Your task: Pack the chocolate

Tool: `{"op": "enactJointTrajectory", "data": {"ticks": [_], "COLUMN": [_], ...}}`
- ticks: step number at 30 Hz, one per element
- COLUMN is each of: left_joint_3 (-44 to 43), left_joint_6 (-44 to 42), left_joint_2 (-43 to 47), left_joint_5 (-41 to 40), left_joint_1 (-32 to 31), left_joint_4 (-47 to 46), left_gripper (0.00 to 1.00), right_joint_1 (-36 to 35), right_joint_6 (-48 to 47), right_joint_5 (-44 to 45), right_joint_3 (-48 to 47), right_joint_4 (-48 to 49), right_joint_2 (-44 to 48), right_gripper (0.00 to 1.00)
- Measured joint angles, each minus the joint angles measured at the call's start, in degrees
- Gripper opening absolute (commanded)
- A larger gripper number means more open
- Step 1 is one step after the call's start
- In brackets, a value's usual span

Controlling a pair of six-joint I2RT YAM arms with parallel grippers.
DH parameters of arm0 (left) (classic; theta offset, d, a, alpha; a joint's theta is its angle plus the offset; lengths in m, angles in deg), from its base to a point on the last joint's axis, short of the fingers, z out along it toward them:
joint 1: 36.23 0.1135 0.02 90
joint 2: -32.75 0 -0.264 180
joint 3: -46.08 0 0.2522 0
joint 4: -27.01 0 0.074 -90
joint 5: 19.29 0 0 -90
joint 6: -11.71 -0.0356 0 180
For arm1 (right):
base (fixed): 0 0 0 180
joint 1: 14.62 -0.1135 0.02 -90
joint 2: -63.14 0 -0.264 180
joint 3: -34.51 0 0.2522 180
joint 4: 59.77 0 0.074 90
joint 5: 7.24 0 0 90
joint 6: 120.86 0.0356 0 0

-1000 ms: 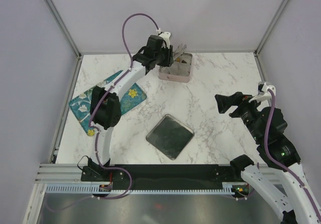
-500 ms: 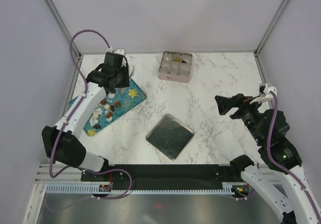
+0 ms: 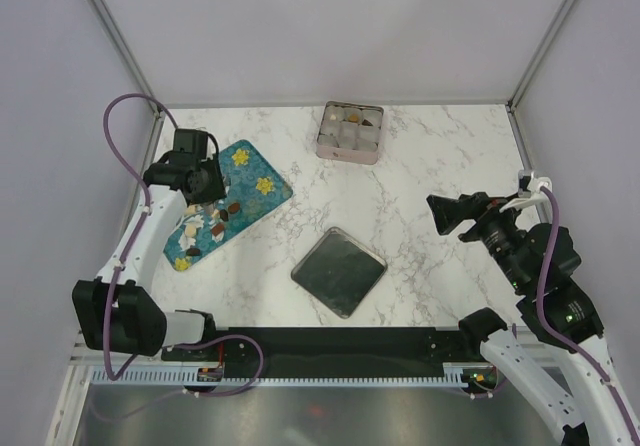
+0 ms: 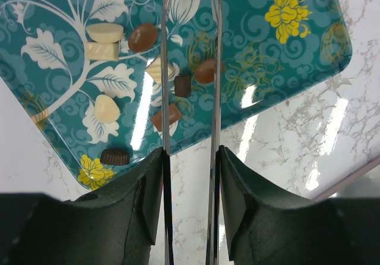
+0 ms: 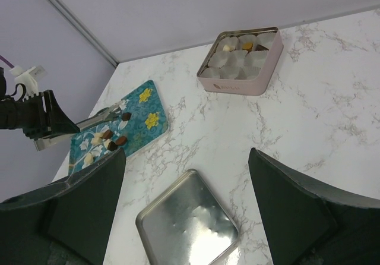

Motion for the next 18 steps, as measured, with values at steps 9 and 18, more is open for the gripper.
{"op": "enactJointTrajectory", "data": {"ticks": [9,18], "left_joint_3": [3.04,3.13], "left_joint_6": [-0.02,-0.04], "left_joint_2": [-3.89,-6.82], "left_joint_5": [2.8,4.63], "left_joint_1": [1.9,3.39], "left_joint_4": [-1.09,-2.54], "left_gripper": [0.48,0.47], "right_joint_1": [0.0,0.0], "right_joint_6": [0.0,0.0], "right_joint_5": [0.04,0.07], "right_joint_3": [0.0,0.02], "right_joint_4": [0.0,0.0], "right_joint_2": [0.85,0.66], "right_gripper": [0.93,0.93]}}
